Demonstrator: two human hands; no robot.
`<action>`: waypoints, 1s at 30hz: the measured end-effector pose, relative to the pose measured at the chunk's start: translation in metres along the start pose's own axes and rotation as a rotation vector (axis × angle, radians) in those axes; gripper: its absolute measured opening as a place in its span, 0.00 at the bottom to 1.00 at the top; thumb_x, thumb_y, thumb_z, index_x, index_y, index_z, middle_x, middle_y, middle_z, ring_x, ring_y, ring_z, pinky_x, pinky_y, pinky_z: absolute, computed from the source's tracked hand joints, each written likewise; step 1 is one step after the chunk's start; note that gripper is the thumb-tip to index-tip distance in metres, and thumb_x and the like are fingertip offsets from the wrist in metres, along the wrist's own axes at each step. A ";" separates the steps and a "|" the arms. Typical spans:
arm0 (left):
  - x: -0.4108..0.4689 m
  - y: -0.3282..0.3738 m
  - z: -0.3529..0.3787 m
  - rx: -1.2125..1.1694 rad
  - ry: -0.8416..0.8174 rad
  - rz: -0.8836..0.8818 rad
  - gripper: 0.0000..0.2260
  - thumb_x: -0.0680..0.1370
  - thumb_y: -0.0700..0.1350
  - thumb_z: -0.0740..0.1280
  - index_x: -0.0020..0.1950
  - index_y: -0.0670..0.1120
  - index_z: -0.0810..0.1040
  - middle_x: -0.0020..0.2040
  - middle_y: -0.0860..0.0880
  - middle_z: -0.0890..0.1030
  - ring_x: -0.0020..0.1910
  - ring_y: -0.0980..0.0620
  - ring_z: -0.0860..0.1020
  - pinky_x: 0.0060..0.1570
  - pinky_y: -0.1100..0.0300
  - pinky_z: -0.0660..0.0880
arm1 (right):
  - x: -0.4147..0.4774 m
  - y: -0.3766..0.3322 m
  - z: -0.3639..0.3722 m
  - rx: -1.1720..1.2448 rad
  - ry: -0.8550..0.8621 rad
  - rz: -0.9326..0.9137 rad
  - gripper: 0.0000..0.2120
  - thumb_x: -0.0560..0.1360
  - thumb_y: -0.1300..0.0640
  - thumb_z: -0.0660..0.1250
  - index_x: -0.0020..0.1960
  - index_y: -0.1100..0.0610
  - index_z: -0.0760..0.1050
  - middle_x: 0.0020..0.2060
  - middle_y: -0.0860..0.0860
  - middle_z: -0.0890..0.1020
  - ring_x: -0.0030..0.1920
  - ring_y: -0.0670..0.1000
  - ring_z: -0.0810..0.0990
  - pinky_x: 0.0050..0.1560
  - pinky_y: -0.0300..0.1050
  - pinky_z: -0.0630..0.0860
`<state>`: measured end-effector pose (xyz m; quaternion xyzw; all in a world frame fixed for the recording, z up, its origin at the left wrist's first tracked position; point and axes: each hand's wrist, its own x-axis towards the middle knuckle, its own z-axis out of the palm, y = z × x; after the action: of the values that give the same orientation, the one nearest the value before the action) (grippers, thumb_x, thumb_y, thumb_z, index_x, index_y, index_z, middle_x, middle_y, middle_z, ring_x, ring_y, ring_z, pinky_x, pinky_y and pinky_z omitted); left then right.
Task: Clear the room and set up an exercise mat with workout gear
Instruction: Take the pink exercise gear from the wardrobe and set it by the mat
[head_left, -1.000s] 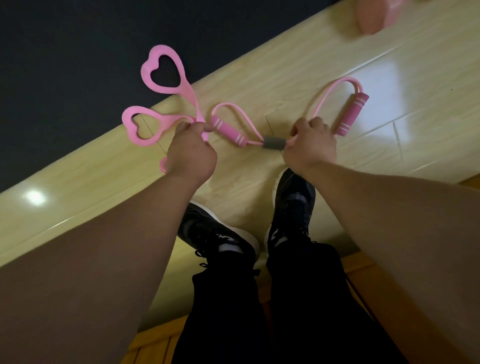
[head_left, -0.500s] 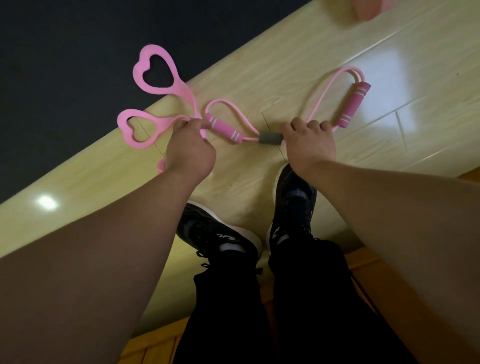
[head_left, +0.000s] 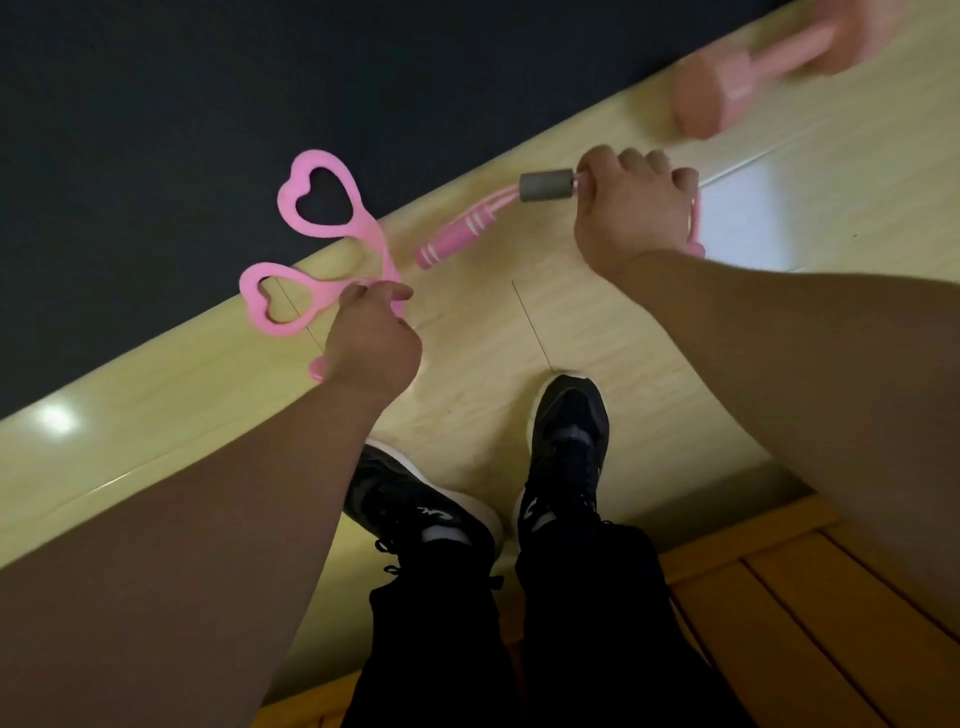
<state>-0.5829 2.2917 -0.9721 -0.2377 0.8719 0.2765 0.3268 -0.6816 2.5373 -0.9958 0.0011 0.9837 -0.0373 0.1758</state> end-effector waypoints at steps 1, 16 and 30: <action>0.002 0.000 0.000 -0.012 -0.002 -0.010 0.21 0.79 0.35 0.61 0.68 0.53 0.75 0.72 0.46 0.68 0.55 0.49 0.76 0.65 0.52 0.69 | 0.013 -0.001 0.001 -0.017 0.018 0.013 0.13 0.81 0.55 0.52 0.60 0.52 0.72 0.54 0.55 0.78 0.56 0.60 0.73 0.60 0.59 0.66; 0.018 -0.008 0.002 -0.009 -0.047 -0.031 0.22 0.79 0.36 0.60 0.67 0.58 0.75 0.78 0.47 0.61 0.65 0.43 0.75 0.58 0.31 0.73 | -0.002 -0.055 0.032 -0.230 -0.073 -0.306 0.25 0.71 0.61 0.61 0.68 0.51 0.66 0.63 0.60 0.70 0.62 0.62 0.70 0.64 0.62 0.67; 0.037 0.008 0.004 0.263 -0.294 0.059 0.39 0.76 0.32 0.57 0.80 0.64 0.54 0.76 0.45 0.59 0.63 0.41 0.74 0.53 0.43 0.78 | -0.023 0.002 0.039 0.013 -0.191 0.244 0.39 0.65 0.70 0.65 0.72 0.52 0.56 0.75 0.64 0.57 0.74 0.65 0.61 0.69 0.59 0.68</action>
<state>-0.6109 2.2919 -0.9981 -0.1243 0.8502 0.2012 0.4704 -0.6463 2.5370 -1.0244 0.1184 0.9548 -0.0219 0.2718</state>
